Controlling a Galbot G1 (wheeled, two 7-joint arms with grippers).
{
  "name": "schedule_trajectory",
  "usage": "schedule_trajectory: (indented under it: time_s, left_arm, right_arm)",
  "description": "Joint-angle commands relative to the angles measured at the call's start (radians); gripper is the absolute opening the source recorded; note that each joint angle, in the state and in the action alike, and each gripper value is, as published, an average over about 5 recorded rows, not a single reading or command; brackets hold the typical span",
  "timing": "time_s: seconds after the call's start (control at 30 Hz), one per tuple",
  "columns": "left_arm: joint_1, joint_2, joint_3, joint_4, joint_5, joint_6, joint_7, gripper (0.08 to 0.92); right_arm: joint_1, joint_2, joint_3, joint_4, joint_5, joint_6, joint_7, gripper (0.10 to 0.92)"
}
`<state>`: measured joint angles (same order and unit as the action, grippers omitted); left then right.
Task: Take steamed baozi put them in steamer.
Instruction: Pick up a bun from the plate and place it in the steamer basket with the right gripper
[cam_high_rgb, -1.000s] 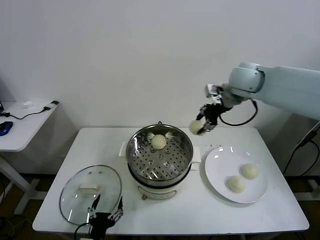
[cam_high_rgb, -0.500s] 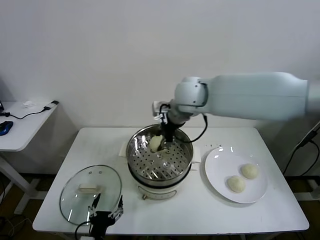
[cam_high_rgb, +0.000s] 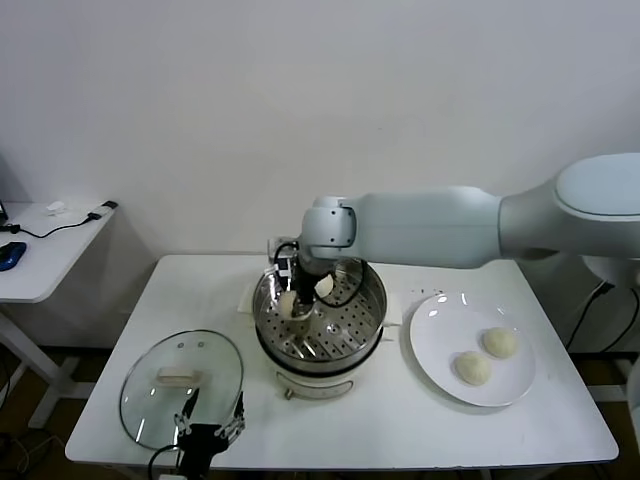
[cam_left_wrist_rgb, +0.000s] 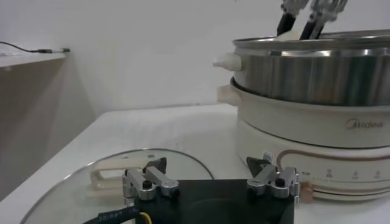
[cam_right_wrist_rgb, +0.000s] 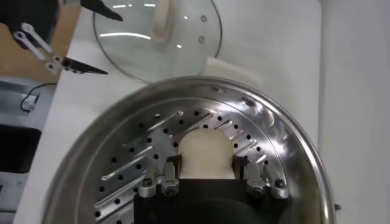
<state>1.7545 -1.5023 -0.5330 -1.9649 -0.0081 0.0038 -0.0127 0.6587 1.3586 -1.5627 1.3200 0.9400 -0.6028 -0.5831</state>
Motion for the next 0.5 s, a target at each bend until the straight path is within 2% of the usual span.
schedule_trajectory:
  time_s: [0.03,0.37,0.5]
  left_arm:
    - [-0.006,-0.001,-0.002,0.004,-0.001,0.003,0.0,0.823]
    - [-0.006,0.0,-0.004,0.0,-0.001,0.005,0.0,0.823]
    - [-0.004,0.0,-0.004,-0.002,-0.001,0.005,0.0,0.823]
  right_arm:
    - [-0.079,0.046,0.016,-0.094,-0.027,-0.006,0.016,0.568]
    - [-0.064,0.066,0.029,-0.101,-0.035,0.013,-0.019,0.575]
    - [-0.019,0.03,0.02,-0.068,-0.07,0.049,-0.076,0.659]
